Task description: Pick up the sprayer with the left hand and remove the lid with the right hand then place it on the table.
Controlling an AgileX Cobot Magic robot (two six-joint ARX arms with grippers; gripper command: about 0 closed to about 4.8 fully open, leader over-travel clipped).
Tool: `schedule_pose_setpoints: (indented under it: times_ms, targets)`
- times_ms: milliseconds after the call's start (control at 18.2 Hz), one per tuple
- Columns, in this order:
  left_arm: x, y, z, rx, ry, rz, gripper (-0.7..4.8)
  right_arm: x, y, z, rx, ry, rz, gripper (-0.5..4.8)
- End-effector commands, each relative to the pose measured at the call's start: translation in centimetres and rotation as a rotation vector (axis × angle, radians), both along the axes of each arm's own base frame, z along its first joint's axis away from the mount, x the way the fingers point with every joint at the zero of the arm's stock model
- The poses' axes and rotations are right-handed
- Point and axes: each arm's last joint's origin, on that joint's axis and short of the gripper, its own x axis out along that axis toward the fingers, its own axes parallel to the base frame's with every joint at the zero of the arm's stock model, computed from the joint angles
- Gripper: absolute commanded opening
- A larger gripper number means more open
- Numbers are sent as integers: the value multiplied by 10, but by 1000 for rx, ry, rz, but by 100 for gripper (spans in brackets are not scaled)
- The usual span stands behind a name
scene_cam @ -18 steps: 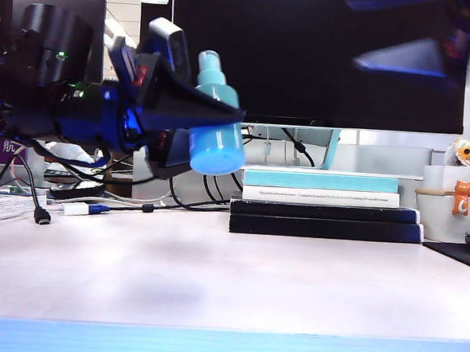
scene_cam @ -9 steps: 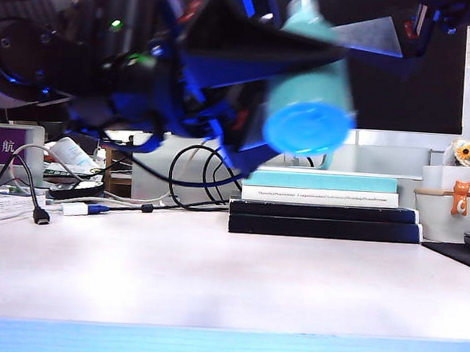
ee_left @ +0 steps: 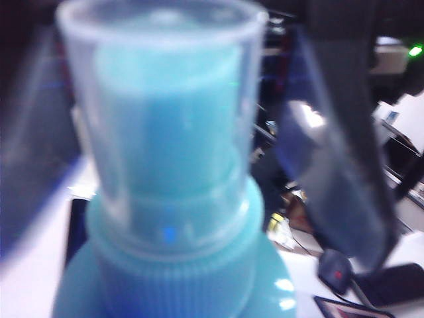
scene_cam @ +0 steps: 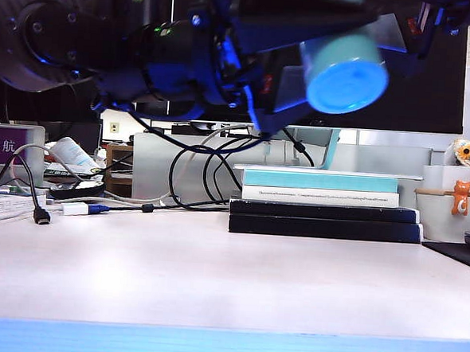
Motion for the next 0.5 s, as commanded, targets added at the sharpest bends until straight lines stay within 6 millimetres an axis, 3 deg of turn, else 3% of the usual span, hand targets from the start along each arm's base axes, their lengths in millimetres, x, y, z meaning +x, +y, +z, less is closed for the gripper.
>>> schedule_pose_setpoints:
  times_ms: [55,110,220,330,495]
  targets:
    - [-8,-7,0,15,6,-50,205,0,0,3,7,-19,3,331]
    - [-8,-7,-2,22,8,-53,205,0,0,3,7,-19,3,317]
    - [-8,-7,-2,26,14,-69,205,0,0,3,7,-19,3,188]
    - [-8,-7,-3,37,24,-69,205,0,0,3,7,-24,3,-10]
    - [-8,-7,-4,40,29,-64,205,1,0,4,3,-38,-25,-5]
